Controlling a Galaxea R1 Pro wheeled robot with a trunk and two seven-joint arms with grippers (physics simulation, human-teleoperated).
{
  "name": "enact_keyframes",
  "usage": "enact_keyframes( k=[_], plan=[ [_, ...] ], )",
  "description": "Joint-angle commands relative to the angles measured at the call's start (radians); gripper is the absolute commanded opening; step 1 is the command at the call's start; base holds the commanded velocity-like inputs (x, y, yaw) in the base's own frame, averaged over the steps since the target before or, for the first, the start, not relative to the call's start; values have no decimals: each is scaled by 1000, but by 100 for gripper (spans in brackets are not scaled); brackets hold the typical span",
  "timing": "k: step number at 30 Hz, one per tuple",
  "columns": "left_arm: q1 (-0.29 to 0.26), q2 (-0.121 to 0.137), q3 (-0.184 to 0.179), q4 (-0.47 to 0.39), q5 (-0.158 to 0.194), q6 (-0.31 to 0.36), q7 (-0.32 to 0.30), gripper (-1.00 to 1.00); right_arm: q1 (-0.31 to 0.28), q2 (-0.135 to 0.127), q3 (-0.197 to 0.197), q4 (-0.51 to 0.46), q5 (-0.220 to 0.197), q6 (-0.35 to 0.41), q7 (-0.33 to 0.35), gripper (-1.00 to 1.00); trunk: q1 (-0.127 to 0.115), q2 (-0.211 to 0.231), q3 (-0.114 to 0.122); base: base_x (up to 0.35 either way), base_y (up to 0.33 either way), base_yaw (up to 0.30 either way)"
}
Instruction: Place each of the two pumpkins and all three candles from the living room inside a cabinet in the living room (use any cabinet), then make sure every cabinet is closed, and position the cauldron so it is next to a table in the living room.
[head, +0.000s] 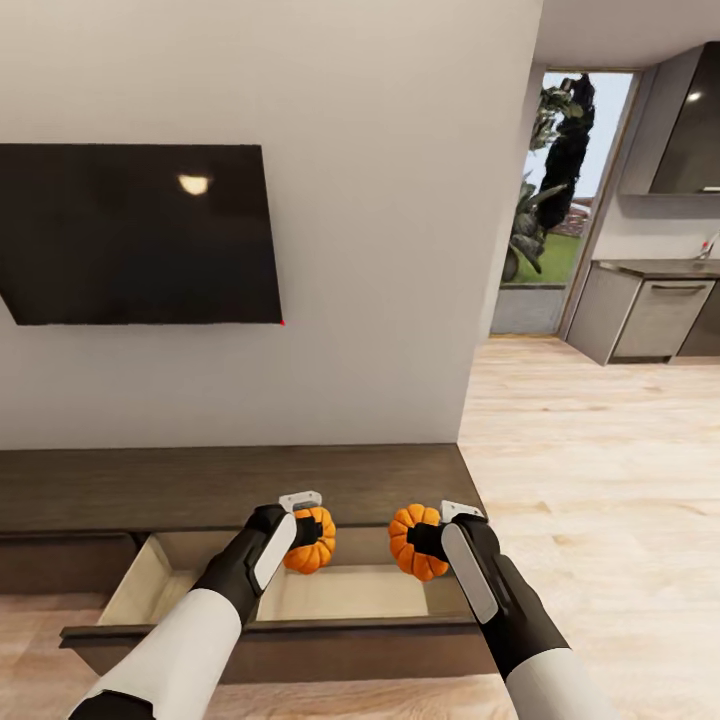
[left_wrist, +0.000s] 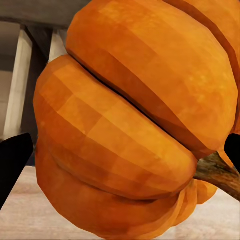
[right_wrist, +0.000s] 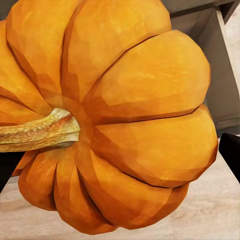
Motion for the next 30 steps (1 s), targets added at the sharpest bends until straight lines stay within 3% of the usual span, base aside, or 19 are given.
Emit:
enact_keyframes(
  k=[1,4,7,15,19,30],
  plan=[
    [-1,-1,-4,0,8,3,12,-100,-1,0,1,-1,-10,1,-11,-100,4,-8,-4,0,0,0],
    [-1,-9,-4,4,7,4,14,-100,-1,-1,2,-1,-10,1,-12,-100,15,-29,-14,0,0,0],
    [-1,-12,-5,29,5,-39,17,-100,-1,-2,3,-1,-8,-1,-13,-100,27,-50,-23,0,0,0],
    [-2,-12,-7,87,4,-139,152,-100,-1,-10,4,6,-1,-5,-10,-100,58,-106,-48,0,0,0],
    [-2,-12,-7,94,4,-181,160,-100,-1,-11,5,7,2,-6,-10,-100,73,-134,-61,0,0,0],
    [-2,-12,-9,104,3,-215,158,-100,-1,-12,5,6,4,-13,-10,-100,115,-211,-95,0,0,0]
  ],
)
